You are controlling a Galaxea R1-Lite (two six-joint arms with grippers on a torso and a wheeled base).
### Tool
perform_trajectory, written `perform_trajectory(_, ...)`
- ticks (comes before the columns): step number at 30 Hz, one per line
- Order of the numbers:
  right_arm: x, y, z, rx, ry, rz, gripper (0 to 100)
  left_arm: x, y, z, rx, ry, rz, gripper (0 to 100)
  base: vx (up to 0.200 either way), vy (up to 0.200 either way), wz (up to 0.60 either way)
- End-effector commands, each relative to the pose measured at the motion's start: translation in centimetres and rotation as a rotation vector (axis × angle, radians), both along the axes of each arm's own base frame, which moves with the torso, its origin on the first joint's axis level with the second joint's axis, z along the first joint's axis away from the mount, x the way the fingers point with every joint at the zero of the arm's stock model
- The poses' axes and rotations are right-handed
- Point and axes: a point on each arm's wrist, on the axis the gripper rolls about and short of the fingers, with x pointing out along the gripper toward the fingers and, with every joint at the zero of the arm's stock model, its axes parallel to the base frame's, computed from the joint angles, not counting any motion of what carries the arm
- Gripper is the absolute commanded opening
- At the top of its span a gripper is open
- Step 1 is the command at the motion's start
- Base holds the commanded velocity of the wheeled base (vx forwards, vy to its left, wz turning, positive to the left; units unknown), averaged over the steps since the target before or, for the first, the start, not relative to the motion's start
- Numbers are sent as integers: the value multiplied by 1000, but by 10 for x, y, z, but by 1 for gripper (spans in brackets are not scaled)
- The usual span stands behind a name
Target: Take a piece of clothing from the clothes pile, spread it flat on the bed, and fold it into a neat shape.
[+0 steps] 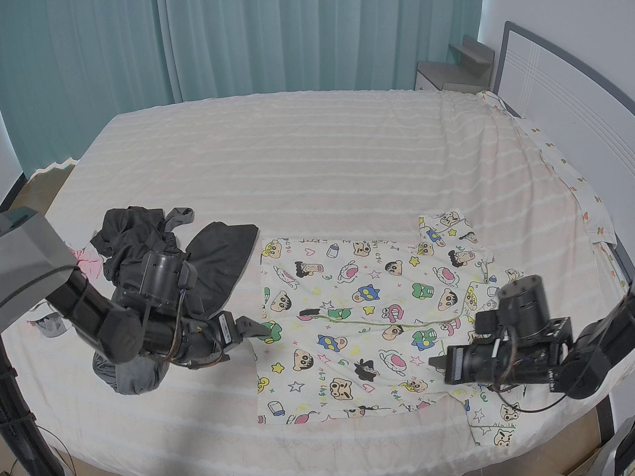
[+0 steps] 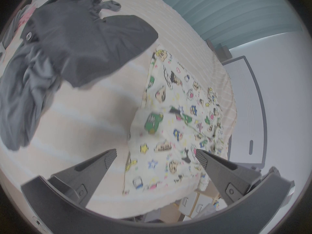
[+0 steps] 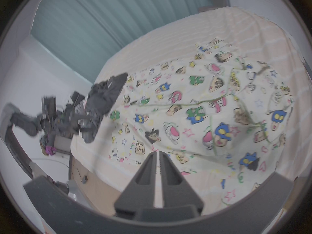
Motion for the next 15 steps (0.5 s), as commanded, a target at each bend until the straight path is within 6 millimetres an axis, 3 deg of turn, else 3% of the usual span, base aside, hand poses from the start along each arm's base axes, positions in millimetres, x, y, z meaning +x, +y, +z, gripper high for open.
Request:
perform_trajectory(1, -25, -74, 21, 144, -67, -147, 100, -64, 8, 16, -101, -25, -5, 100, -200, 0, 0)
perform_trajectory(5, -35, -103, 7, 163, -58, -220, 100, -81, 4, 6, -116, 8, -19, 100, -200, 0, 0)
perform_trajectory(7, -38, -111, 3, 176, -68, -244, 100, -87, -4, -1, -95, 37, -43, 100, 0, 0, 0)
perform_trajectory(13, -52, -115, -5, 204, -82, -226, 100, -89, -24, -25, 13, 94, 9, 100, 0, 0, 0)
perform_trajectory(15, -51, -115, -3, 209, -110, -226, 100, -83, -39, -42, 106, 87, 57, 100, 0, 0, 0)
